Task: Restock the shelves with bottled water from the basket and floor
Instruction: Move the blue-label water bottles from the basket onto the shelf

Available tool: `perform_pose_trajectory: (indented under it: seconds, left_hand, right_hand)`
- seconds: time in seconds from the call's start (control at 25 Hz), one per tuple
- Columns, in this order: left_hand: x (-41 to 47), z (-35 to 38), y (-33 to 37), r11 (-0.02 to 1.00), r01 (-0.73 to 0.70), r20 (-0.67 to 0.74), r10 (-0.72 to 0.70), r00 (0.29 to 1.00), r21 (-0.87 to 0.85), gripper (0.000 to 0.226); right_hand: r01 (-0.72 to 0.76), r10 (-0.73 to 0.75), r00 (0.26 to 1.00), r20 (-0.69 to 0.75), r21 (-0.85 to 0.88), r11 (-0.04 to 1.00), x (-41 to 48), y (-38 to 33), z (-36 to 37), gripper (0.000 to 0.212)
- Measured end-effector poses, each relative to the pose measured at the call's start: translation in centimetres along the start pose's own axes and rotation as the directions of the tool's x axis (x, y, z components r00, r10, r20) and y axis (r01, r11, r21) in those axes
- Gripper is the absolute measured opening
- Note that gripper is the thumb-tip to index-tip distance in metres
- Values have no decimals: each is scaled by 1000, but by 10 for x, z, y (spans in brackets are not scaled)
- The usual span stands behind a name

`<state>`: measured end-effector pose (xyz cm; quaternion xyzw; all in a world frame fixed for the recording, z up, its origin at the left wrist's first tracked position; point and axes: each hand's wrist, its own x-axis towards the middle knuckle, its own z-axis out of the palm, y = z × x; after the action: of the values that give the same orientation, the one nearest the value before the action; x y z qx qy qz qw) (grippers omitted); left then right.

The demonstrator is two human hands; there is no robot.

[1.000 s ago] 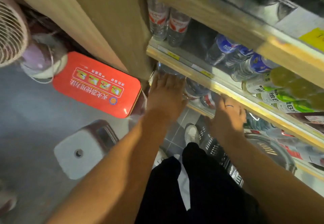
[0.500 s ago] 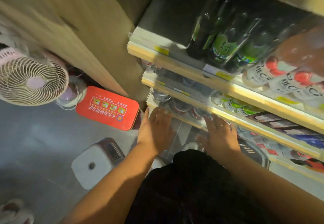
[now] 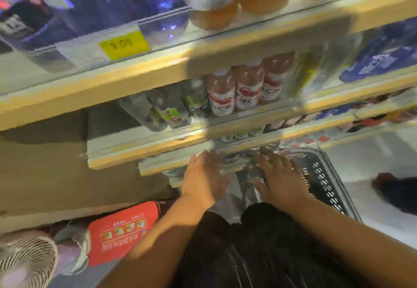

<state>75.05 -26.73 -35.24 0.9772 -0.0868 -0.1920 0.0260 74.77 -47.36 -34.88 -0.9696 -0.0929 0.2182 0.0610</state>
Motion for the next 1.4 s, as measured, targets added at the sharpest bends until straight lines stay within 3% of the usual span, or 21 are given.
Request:
perform_pose_trajectory:
  seconds: [0.08, 0.24, 0.52, 0.72, 0.92, 1.08, 1.16, 1.28, 1.4]
  left_hand:
    - [12, -11, 12, 985, -160, 6, 160, 987, 67, 67]
    - [19, -23, 38, 902, -418, 32, 417, 908, 110, 64]
    - [14, 7, 119, 730, -668, 142, 652, 745, 148, 67]
    - [1, 33, 190, 698, -715, 210, 705, 678, -35, 64]
    - [15, 87, 251, 747, -663, 280, 647, 709, -48, 63]
    - [57, 158, 281, 758, -650, 324, 626, 709, -44, 62]
    - [90, 201, 292, 756, -654, 367, 616, 697, -29, 62]
    - [146, 279, 306, 774, -632, 429, 587, 686, -48, 63]
    - [197, 357, 315, 828, -557, 482, 515, 709, -65, 61]
  right_hand:
    - [-166, 173, 981, -92, 78, 983, -21, 6, 1, 67]
    - [-446, 489, 867, -92, 291, 846, -79, 17, 15, 69]
    - [-679, 775, 630, -49, 448, 581, -171, 36, 63, 69]
    - [-741, 833, 545, 93, 519, 426, -205, 77, 104, 69]
    - [-763, 835, 515, 192, 547, 344, -201, 128, 142, 68]
    - [-763, 804, 565, 184, 487, 425, -157, 167, 188, 65]
    - [-771, 790, 568, 233, 488, 410, -128, 180, 225, 65]
    - [-809, 804, 508, 309, 490, 323, -79, 200, 298, 66]
    - [-832, 816, 403, 415, 537, 139, -33, 224, 370, 65]
